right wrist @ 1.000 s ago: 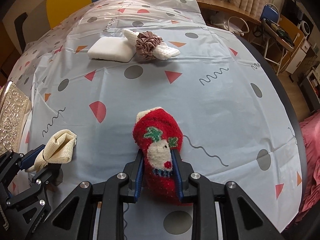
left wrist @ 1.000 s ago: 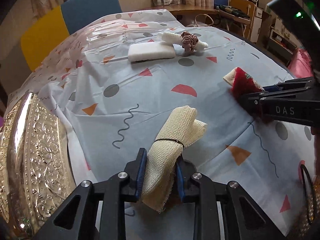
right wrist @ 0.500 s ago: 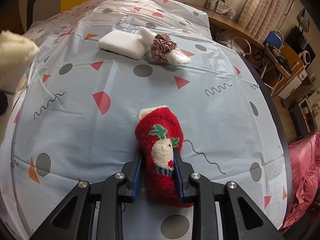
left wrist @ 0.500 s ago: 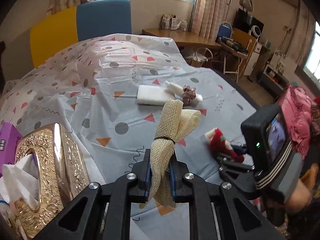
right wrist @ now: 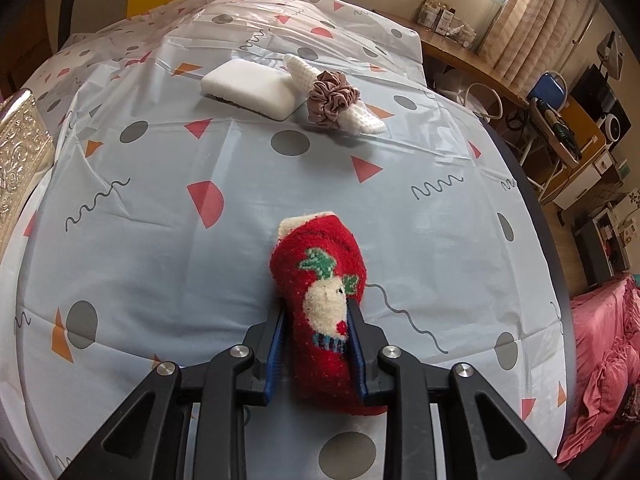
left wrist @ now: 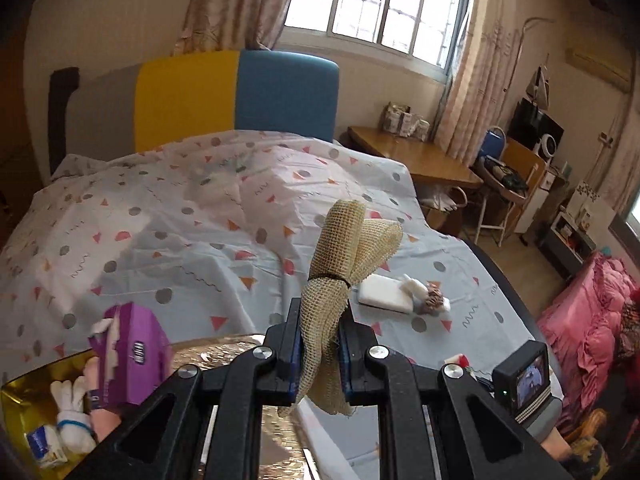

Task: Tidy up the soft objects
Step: 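Carry the cream towel into the gold tray and open the left tool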

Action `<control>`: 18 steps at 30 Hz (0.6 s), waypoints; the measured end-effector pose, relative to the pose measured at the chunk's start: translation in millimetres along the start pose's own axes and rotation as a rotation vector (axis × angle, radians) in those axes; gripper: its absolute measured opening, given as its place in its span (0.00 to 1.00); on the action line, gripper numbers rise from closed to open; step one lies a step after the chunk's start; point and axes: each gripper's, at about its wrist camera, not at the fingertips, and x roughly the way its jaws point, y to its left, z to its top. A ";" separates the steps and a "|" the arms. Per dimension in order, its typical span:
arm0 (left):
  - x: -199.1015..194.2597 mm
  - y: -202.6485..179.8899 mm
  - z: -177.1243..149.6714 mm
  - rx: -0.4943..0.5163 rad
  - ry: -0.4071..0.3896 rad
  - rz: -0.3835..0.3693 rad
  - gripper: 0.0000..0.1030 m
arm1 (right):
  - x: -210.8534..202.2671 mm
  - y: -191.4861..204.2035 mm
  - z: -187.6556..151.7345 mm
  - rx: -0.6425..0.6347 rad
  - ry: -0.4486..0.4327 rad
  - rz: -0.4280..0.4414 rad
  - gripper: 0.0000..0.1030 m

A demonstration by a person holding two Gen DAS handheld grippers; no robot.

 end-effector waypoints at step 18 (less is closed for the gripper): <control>-106.4 194.9 -102.1 -0.256 -0.056 0.292 0.15 | -1.8 15.2 -5.6 -0.065 -0.035 -0.078 0.25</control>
